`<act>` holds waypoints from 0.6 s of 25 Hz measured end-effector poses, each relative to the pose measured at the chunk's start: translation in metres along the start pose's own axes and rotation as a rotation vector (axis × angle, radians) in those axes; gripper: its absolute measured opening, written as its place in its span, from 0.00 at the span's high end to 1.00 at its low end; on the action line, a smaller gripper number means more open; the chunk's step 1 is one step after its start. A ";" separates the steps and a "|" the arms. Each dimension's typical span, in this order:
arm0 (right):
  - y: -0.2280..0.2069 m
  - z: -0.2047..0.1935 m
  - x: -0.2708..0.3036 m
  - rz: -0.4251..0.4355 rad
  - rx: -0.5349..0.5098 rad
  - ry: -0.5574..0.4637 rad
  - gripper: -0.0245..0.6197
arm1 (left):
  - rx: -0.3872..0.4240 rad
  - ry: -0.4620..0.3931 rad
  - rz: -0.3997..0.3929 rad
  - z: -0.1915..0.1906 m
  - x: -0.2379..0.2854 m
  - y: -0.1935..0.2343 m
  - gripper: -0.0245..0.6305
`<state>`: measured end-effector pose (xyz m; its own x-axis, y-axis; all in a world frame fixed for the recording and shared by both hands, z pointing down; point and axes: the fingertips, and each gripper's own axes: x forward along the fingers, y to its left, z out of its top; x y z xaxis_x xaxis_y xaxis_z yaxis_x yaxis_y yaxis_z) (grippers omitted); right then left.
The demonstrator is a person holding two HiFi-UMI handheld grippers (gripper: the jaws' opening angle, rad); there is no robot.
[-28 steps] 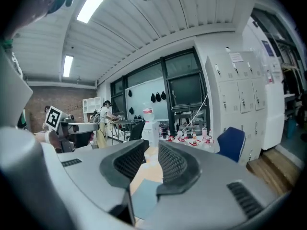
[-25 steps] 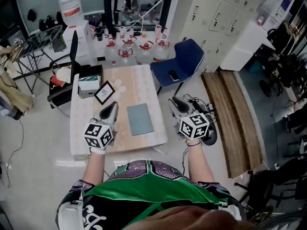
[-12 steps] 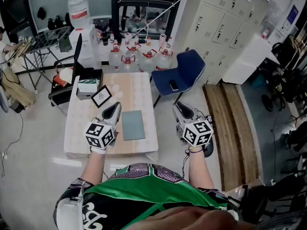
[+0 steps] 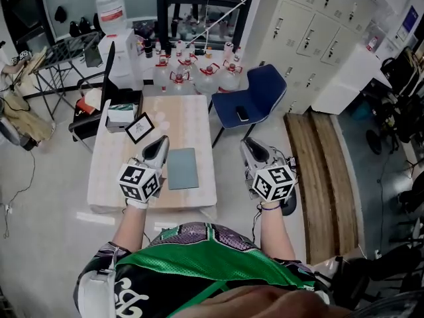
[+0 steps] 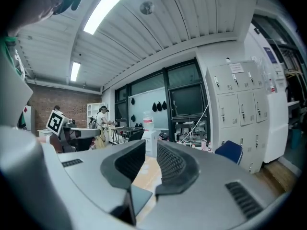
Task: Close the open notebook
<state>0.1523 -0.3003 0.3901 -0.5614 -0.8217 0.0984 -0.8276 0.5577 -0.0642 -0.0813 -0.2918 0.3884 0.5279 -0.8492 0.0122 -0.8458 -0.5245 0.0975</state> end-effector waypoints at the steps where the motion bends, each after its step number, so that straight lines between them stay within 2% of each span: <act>1: 0.002 0.000 0.000 0.003 0.000 -0.002 0.85 | 0.000 0.002 0.002 -0.001 0.000 0.000 0.94; 8: 0.011 0.002 0.004 0.014 0.001 -0.022 0.88 | -0.002 -0.002 0.012 0.001 -0.006 0.003 0.94; 15: 0.011 0.005 0.006 -0.041 0.008 -0.059 0.95 | 0.001 -0.007 0.011 0.001 -0.010 0.008 0.94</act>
<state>0.1394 -0.2994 0.3847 -0.5263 -0.8493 0.0419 -0.8495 0.5230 -0.0698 -0.0933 -0.2879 0.3881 0.5180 -0.8554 0.0060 -0.8517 -0.5151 0.0967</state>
